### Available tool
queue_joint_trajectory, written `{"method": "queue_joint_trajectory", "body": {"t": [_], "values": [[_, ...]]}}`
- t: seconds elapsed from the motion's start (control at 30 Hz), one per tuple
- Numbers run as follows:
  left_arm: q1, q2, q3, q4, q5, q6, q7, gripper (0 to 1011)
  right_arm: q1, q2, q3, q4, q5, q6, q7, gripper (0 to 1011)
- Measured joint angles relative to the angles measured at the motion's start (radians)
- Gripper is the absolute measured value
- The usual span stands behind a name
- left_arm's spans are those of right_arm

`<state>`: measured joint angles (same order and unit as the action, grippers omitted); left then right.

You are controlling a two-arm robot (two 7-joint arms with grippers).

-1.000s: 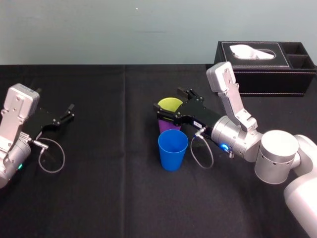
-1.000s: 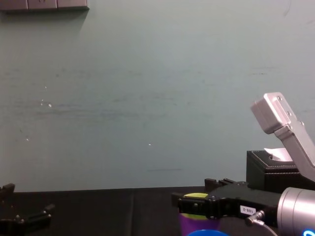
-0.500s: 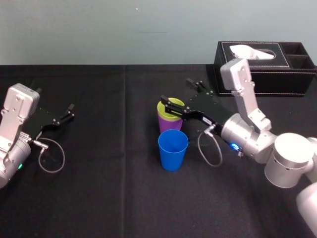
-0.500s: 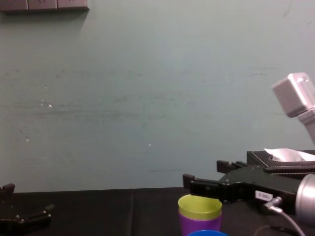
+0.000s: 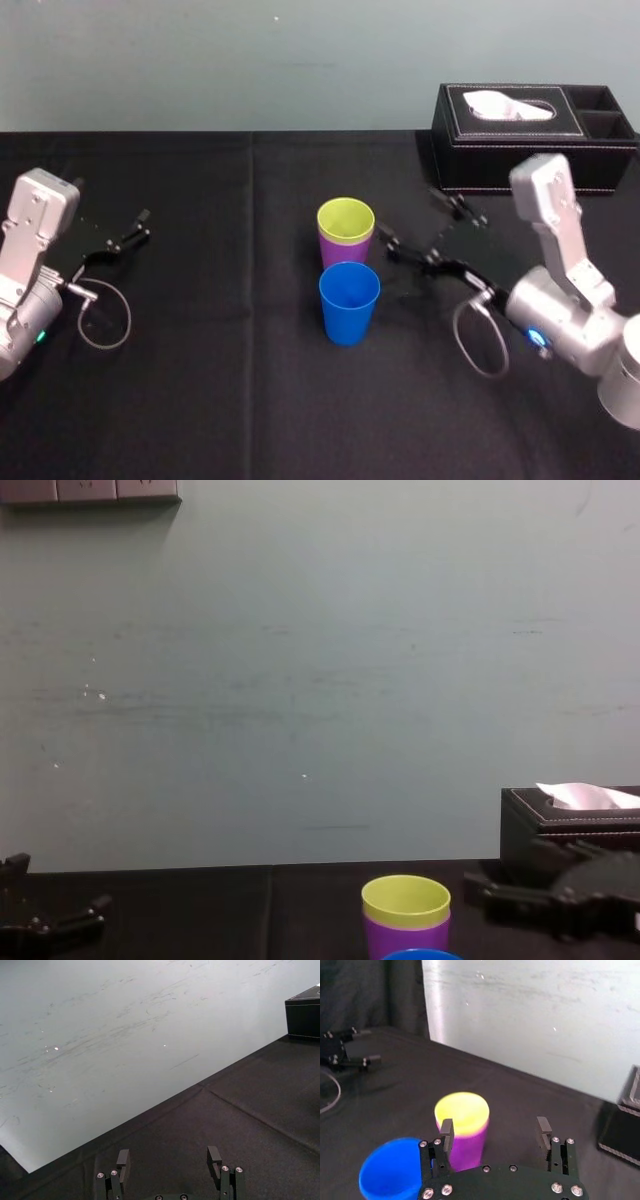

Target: Stack the three plastic cups sequentially using one hand.

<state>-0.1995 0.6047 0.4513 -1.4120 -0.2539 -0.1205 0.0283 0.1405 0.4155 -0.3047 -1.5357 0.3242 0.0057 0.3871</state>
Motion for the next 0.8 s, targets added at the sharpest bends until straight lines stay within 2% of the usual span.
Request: {"method": "queue_joint_trajectory", "body": {"t": [0.23,0.37,0.63,0.8], "values": [[0.000,0.000,0.000,0.000,0.000,0.000,0.000,1011,-0.083,0.052,0.034,-0.022,0.016,-0.003,0.013,1003],[0.000,0.000,0.000,0.000,0.000,0.000,0.000,1011,-0.107,0.070,0.038,-0.024,0.018,-0.004,0.026,1003],[0.000,0.000,0.000,0.000,0.000,0.000,0.000,1011,-0.125,0.110,0.003,0.002,0.029,-0.039,0.118,1003],[0.000,0.000,0.000,0.000,0.000,0.000,0.000,1011,-0.119,0.112,-0.020,0.018,0.040,-0.070,0.156,1003]]}}
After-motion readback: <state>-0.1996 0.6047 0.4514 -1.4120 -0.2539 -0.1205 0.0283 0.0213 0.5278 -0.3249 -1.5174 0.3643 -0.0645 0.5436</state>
